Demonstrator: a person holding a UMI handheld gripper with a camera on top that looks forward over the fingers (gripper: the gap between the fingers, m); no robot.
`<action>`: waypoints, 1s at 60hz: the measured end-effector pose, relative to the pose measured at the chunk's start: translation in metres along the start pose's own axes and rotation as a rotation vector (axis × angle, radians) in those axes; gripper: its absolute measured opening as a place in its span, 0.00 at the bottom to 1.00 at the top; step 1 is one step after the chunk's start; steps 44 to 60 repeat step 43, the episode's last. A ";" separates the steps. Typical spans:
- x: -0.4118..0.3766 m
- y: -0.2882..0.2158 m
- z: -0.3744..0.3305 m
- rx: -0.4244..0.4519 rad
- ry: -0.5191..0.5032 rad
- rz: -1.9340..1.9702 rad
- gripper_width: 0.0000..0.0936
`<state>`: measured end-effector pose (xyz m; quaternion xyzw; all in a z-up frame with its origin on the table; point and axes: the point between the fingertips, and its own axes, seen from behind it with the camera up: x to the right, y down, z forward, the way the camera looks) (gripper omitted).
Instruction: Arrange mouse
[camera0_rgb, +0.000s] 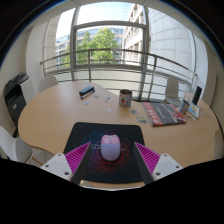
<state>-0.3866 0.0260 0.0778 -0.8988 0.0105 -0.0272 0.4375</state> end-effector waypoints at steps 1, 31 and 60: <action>0.000 -0.002 -0.009 0.005 0.001 0.000 0.91; -0.019 0.041 -0.209 0.063 -0.032 -0.008 0.90; -0.012 0.064 -0.230 0.048 -0.005 -0.011 0.91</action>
